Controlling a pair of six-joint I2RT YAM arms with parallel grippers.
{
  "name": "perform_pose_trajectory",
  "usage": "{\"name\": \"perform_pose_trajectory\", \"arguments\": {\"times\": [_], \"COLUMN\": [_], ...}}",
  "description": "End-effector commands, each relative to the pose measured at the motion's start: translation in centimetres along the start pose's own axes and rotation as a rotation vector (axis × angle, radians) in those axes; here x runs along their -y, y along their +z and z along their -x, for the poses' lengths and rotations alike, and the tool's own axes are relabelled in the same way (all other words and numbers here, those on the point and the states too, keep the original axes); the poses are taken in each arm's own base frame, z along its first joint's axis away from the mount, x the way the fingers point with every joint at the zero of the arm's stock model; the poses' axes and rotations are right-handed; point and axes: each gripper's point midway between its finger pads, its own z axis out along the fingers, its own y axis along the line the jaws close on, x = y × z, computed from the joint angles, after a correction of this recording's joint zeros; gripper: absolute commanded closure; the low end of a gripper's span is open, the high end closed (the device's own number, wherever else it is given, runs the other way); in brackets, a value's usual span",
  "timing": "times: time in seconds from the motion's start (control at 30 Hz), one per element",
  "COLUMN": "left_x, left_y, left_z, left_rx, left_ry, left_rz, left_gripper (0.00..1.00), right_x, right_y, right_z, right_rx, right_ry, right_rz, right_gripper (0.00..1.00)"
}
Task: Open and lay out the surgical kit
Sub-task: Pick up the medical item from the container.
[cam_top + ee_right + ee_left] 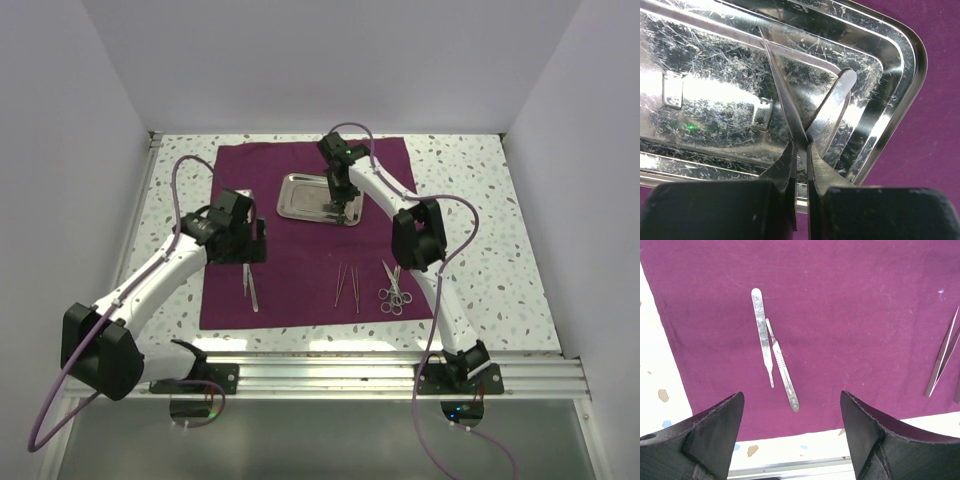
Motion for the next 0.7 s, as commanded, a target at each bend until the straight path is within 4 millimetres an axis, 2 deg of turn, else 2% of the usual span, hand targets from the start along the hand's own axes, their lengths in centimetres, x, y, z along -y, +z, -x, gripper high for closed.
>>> {"name": "perform_pose_trajectory", "arguments": {"times": [0.0,0.03,0.13,0.17,0.23,0.27,0.33,0.37,0.43,0.47,0.5,0.53,0.57,0.6,0.63,0.67], "left_x": [0.7,0.9,1.7,2.1,3.4,3.8,5.7,6.2,8.8,10.1,11.5,12.3,13.1,14.2,14.9,15.3], "left_y": [-0.4,-0.4,-0.1,0.0,0.2,0.9,0.8,1.6,1.2,2.1,1.7,1.8,2.9,2.5,2.7,4.1], "left_z": [1.9,2.1,3.3,3.8,5.6,6.1,8.6,9.3,11.9,12.1,14.1,14.9,15.2,16.7,17.3,17.3], "left_rx": [0.052,0.057,0.07,0.074,0.1,0.096,0.155,0.155,0.208,0.186,0.239,0.251,0.238,0.272,0.274,0.25], "left_ry": [-0.011,-0.01,-0.006,-0.003,0.004,0.009,0.019,0.023,0.035,0.043,0.047,0.047,0.046,0.045,0.029,0.022], "left_rz": [-0.025,-0.033,-0.055,-0.065,-0.101,-0.109,-0.177,-0.181,-0.282,-0.328,-0.382,-0.415,-0.433,-0.48,-0.499,-0.504], "left_gripper": [0.19,0.19,0.19,0.19,0.19,0.19,0.19,0.19,0.18,0.18,0.18,0.17,0.16,0.16,0.16,0.15], "right_x": [0.3,0.3,0.6,0.8,0.9,1.1,1.2,1.2,0.9,0.7,0.5,-0.6,-1.0,-1.2,-1.6,-3.2], "right_y": [-1.0,-2.9,-6.2,-8.3,-10.0,-12.1,-13.0,-13.4,-14.6,-14.8,-15.2,-15.5,-15.7,-15.6,-15.6,-16.2], "right_z": [-1.2,0.3,1.9,2.7,2.7,3.3,2.6,2.4,1.8,1.5,1.1,0.6,0.3,-0.2,-0.5,-1.1], "right_rx": [-0.048,-0.003,0.051,0.086,0.098,0.132,0.123,0.122,0.121,0.118,0.113,0.092,0.083,0.069,0.045,0.002], "right_ry": [-0.024,-0.019,-0.01,-0.001,0.003,0.017,0.022,0.028,0.046,0.051,0.059,0.074,0.09,0.112,0.161,0.184], "right_rz": [-0.013,-0.001,0.013,0.025,0.039,0.056,0.067,0.074,0.114,0.129,0.148,0.213,0.242,0.276,0.308,0.416], "right_gripper": [1.0,1.0,1.0,1.0,1.0,1.0,1.0,1.0,1.0,1.0,1.0,1.0,1.0,1.0,1.0,1.0]}}
